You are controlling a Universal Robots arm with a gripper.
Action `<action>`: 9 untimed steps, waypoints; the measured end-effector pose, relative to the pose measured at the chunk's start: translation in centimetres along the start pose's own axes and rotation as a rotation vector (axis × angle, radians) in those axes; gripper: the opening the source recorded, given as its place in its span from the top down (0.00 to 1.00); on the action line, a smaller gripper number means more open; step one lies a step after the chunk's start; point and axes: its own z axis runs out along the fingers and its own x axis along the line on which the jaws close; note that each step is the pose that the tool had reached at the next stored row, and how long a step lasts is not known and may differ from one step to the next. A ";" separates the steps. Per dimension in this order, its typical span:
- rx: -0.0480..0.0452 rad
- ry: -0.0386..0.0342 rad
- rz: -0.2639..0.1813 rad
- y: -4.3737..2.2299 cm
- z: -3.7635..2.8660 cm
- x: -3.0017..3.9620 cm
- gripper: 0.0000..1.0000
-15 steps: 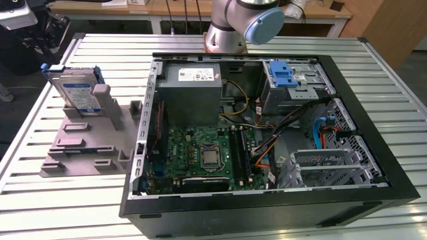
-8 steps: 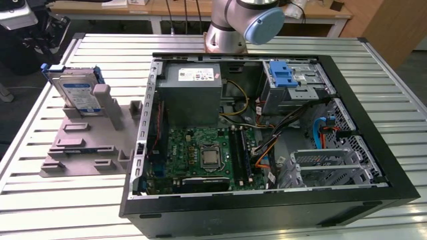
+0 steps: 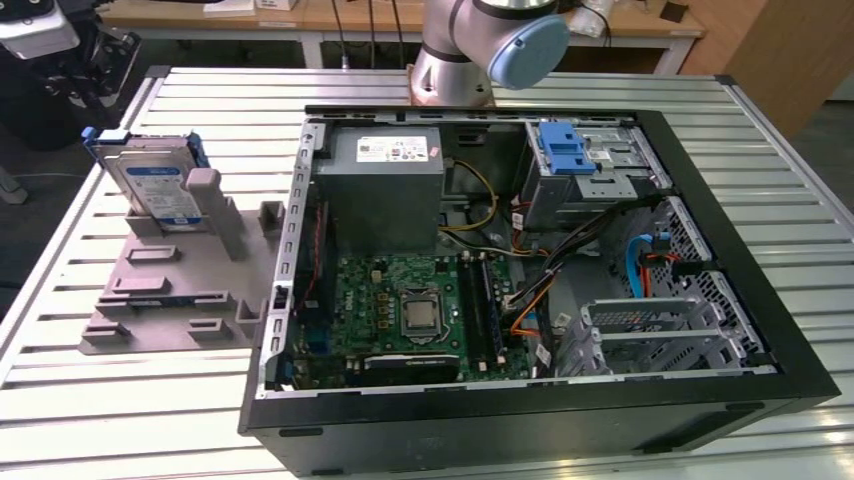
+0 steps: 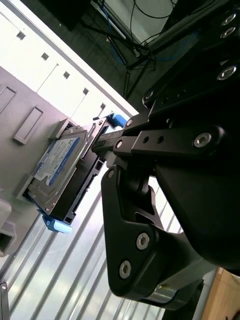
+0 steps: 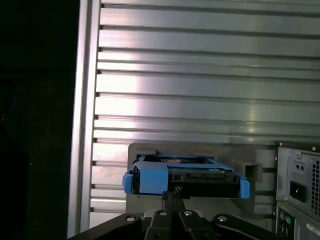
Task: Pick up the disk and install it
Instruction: 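Pick up the disk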
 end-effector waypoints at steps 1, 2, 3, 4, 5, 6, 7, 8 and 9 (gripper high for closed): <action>-0.0002 0.0010 -0.024 0.00 0.00 0.00 0.89; -0.0002 0.0012 -0.028 0.00 0.00 0.00 0.89; -0.0002 0.0014 -0.033 0.00 0.00 0.00 0.89; -0.0003 0.0016 -0.038 0.00 0.00 0.00 0.89; -0.0003 0.0019 -0.043 0.00 0.00 0.00 0.89; -0.0004 0.0020 -0.048 0.00 0.00 0.00 0.89; -0.0003 0.0023 -0.053 0.00 0.00 0.00 0.89; -0.0004 0.0025 -0.058 0.00 0.00 0.00 0.89; -0.0004 0.0026 -0.063 0.00 0.00 0.00 0.89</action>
